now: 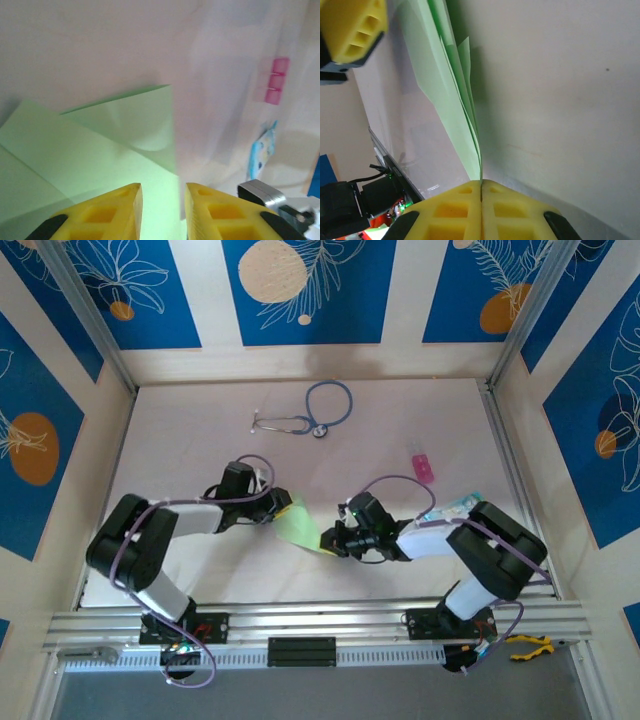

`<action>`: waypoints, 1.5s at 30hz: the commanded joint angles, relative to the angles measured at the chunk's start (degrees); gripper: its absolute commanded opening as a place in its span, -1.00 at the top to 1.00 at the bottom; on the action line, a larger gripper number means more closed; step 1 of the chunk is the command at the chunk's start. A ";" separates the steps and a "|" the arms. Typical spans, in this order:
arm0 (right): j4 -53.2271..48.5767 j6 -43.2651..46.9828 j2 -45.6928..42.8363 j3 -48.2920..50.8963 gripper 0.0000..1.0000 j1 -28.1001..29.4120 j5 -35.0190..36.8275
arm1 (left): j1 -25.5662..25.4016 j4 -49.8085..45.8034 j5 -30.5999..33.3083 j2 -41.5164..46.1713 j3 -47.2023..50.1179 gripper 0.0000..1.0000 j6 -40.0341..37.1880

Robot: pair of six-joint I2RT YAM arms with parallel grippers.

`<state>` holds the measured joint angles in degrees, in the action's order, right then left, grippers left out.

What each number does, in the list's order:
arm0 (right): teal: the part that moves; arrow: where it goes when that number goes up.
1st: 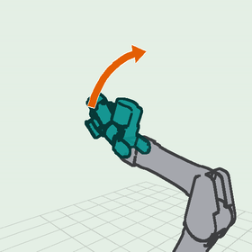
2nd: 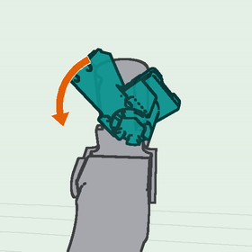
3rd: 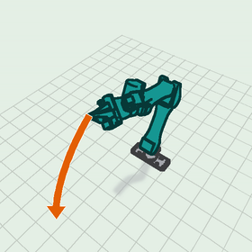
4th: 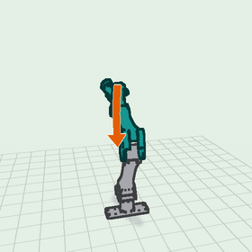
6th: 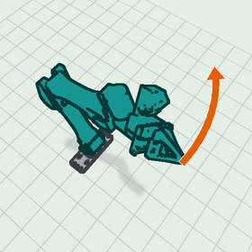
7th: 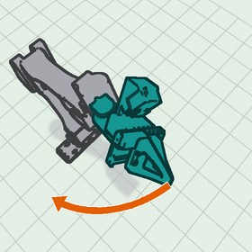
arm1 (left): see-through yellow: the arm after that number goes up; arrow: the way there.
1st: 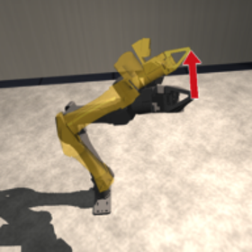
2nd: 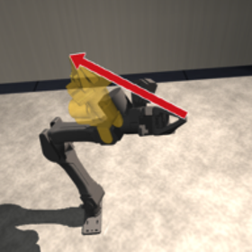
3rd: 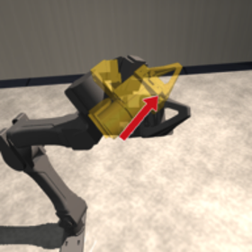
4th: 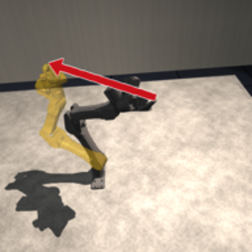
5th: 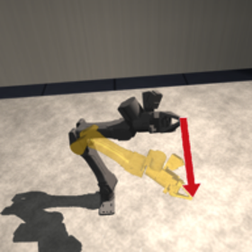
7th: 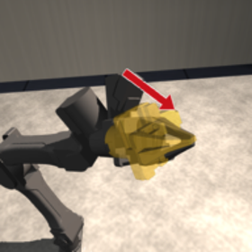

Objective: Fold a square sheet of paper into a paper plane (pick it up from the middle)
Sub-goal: Turn over the paper at the center of the table.

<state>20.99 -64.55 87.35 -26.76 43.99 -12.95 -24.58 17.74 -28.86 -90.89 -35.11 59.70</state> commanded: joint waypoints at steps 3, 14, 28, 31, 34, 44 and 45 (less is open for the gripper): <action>-12.73 7.83 -10.62 0.02 0.87 -0.79 5.82 | -0.90 -11.03 5.16 11.08 -1.89 0.32 -5.46; -49.86 28.83 -26.01 -14.33 0.87 -2.43 23.98 | -1.09 -30.08 18.02 26.44 -5.12 0.17 -17.76; -76.12 35.49 -14.90 -34.72 0.87 1.74 56.05 | -0.22 -33.70 27.19 34.54 -2.45 -0.35 -22.30; -77.08 36.30 -11.74 -36.45 0.87 3.71 60.67 | 0.13 -34.91 28.59 36.04 -1.98 -0.46 -23.37; -76.46 38.45 -8.12 -37.75 0.86 6.32 62.95 | 0.57 -37.38 30.08 36.50 -2.49 -0.55 -24.54; -81.65 36.30 9.38 -44.12 0.85 16.36 69.07 | 3.94 -40.09 33.07 42.21 -1.69 -1.00 -22.45; -81.51 36.59 10.63 -44.48 0.85 17.38 69.03 | 4.37 -39.94 32.71 42.93 -1.40 -1.00 -22.59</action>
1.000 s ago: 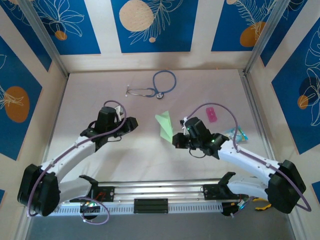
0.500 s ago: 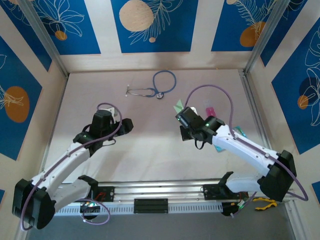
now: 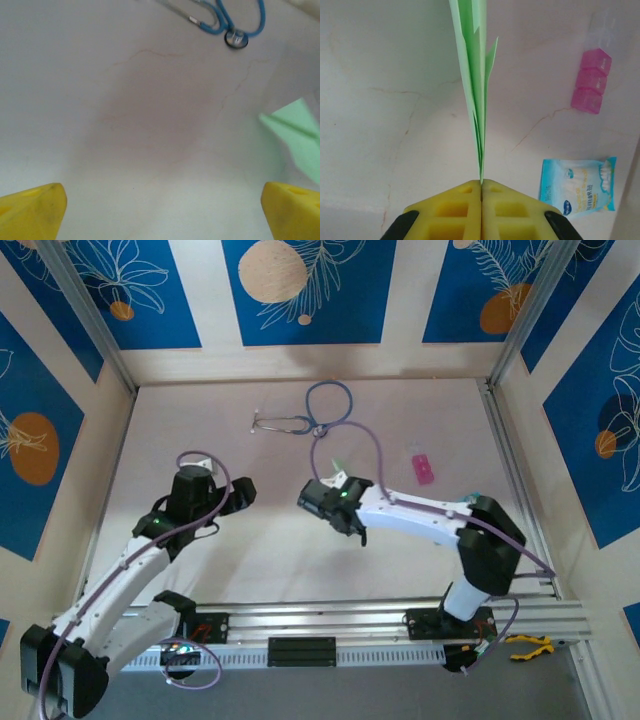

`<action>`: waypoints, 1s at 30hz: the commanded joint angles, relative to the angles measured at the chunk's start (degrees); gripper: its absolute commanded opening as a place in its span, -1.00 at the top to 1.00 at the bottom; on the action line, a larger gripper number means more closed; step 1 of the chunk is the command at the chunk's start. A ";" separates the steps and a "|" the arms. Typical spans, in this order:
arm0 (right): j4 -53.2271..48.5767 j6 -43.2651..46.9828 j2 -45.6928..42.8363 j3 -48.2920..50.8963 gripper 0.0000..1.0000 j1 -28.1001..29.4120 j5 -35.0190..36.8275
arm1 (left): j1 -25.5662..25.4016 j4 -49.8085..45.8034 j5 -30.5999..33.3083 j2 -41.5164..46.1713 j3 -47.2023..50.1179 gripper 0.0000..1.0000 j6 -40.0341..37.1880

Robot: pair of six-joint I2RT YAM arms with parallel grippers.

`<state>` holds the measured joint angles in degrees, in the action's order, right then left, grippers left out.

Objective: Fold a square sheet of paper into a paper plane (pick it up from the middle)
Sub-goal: Turn over the paper at the center of the table.

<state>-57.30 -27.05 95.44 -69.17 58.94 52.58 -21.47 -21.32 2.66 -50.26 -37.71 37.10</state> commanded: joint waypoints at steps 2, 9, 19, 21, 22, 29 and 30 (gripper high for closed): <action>-3.17 -0.98 5.25 -3.01 0.85 4.64 3.46 | 1.99 -0.80 0.55 3.65 1.83 -1.00 -0.12; -0.62 1.80 11.76 -6.08 0.77 9.43 -0.86 | 3.01 -2.02 0.03 4.66 2.03 -0.99 -0.02; 8.19 3.14 10.85 -4.64 0.54 8.95 -17.63 | 3.46 1.91 -7.06 4.64 3.04 -1.00 -0.02; 11.56 3.61 8.52 -3.01 0.49 8.09 -22.61 | 3.41 3.00 -8.62 4.66 3.33 -1.00 0.38; 13.45 3.62 6.92 -1.78 0.47 7.59 -24.68 | 3.46 3.74 -9.38 4.62 3.58 -1.00 0.72; 27.82 -3.16 -6.66 10.56 0.35 -3.04 -40.05 | 3.54 7.60 -16.54 1.79 3.77 -0.97 2.02; 30.08 -4.43 -8.24 12.74 0.43 -5.77 -43.47 | 3.54 8.22 -17.64 1.23 3.87 -0.93 2.46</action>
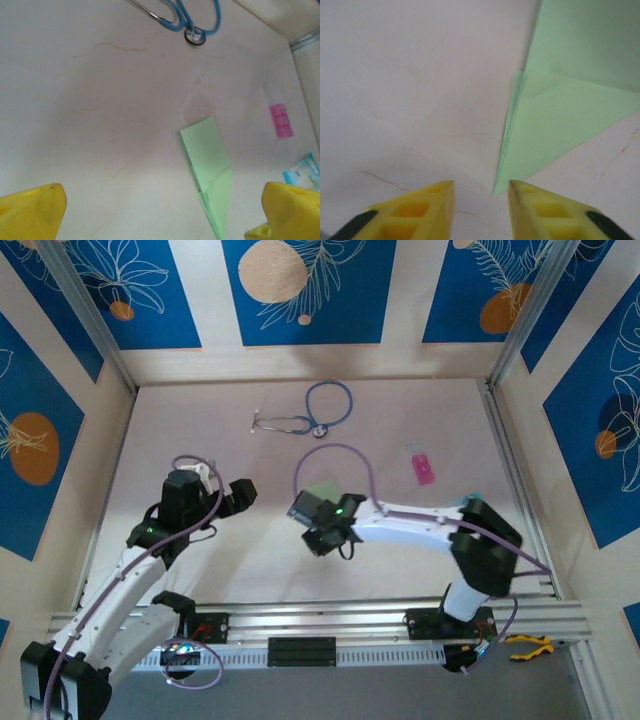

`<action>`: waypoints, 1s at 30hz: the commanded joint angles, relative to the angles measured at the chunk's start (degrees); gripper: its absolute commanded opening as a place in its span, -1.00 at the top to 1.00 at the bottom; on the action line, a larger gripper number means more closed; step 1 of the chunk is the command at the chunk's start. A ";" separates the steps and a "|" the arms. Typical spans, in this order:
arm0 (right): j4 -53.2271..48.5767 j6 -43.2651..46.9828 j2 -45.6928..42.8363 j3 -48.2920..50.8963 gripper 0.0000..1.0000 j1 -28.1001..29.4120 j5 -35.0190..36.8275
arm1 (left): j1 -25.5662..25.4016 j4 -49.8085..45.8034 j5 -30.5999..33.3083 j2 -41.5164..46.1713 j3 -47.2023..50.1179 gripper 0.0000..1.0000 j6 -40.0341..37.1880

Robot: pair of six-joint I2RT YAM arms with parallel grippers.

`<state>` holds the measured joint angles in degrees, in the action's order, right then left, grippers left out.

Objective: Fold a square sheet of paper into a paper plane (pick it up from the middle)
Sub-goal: Turn over the paper at the center of the table, then fold the wing for the fifth time at the center of the table.

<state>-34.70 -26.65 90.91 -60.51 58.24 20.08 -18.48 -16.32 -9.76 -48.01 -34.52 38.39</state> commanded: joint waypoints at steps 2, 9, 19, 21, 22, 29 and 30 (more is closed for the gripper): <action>13.47 -7.93 -6.01 8.73 0.57 -11.27 -19.96 | 0.54 4.64 -7.39 -2.47 1.15 -0.83 2.59; 25.33 -14.03 -5.04 15.02 0.77 -20.29 -32.49 | 0.46 9.07 -13.97 -8.69 1.74 -0.56 6.67; 28.46 -18.62 4.74 11.99 0.81 -21.25 -36.81 | 0.21 10.79 -16.03 -11.23 2.57 -0.17 8.62; 28.09 -19.47 6.36 11.75 0.81 -21.11 -36.42 | 0.23 10.78 -15.72 -11.44 2.62 -0.13 8.63; 28.02 -20.12 7.18 11.84 0.81 -21.07 -36.42 | 0.25 10.86 -15.73 -11.58 2.62 -0.12 8.83; 29.29 -26.83 9.98 14.12 0.81 -18.99 -34.19 | 0.20 13.46 -16.82 -12.55 3.53 0.09 10.10; 29.45 -28.58 10.42 14.46 0.81 -18.51 -33.86 | 0.15 13.92 -17.00 -12.63 3.65 0.11 10.37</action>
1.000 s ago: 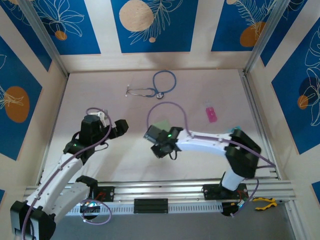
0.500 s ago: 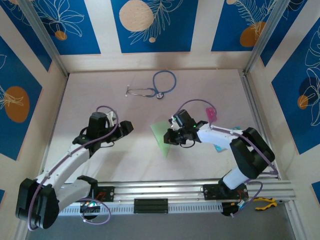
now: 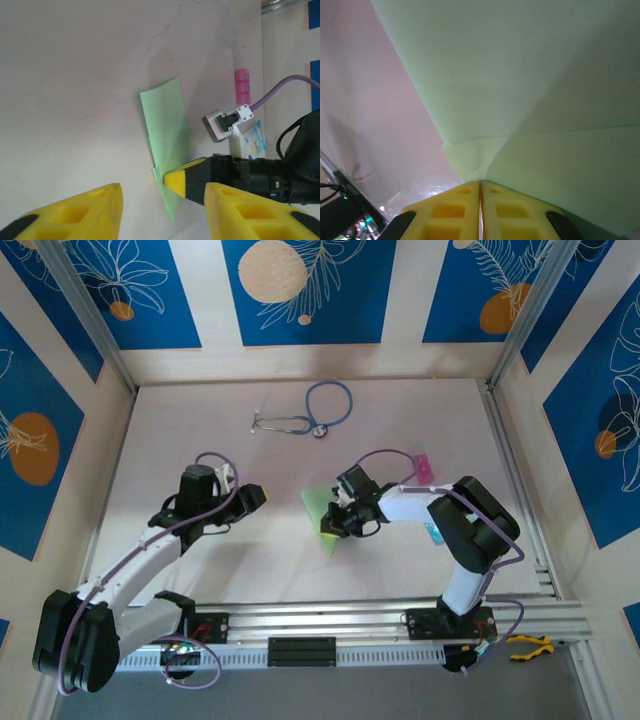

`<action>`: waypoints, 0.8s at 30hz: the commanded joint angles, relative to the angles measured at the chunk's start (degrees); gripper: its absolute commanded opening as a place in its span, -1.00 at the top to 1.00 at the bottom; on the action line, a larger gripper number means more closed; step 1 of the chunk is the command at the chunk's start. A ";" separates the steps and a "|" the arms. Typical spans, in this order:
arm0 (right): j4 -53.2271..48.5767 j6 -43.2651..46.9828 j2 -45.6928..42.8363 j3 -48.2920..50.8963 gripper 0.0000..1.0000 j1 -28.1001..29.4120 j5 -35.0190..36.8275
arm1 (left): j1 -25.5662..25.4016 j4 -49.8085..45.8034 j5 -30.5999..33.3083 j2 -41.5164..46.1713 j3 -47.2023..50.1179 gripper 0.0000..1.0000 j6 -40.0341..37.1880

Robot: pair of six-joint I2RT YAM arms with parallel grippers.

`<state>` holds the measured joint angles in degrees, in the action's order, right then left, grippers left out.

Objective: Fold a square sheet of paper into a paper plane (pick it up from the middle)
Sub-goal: Fold the wing for the fifth time at the center of the table.

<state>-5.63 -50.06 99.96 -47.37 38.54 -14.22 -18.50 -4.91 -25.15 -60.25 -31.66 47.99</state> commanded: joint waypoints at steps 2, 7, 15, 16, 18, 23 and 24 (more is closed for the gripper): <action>0.67 -9.17 2.05 2.03 0.81 2.52 1.26 | 0.13 3.85 -1.92 -0.72 1.21 0.17 1.65; 4.81 -19.53 1.63 4.37 0.81 6.75 4.53 | -1.04 7.30 -2.45 -2.53 2.10 0.33 3.74; 12.45 -28.92 -0.91 4.35 0.80 10.71 5.93 | -4.50 10.35 -2.29 -6.73 1.34 0.41 5.02; 13.35 -27.96 -1.99 3.95 0.78 11.16 6.69 | -4.77 10.52 -2.10 -6.97 1.18 0.41 5.18; 11.49 -24.09 -4.05 1.76 0.75 11.38 7.09 | -5.31 10.88 -1.81 -7.51 0.99 0.41 5.36; -4.08 -15.64 -7.10 -3.31 0.73 10.49 13.43 | -6.28 11.06 -2.82 -10.07 -0.36 0.42 4.88; -5.01 -14.82 -7.28 -3.10 0.73 9.81 13.26 | -6.46 11.06 -3.02 -10.47 -0.65 0.43 4.84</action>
<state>-1.85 -69.67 94.59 -48.90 49.36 -4.84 -24.25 4.80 -26.65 -69.54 -30.48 52.69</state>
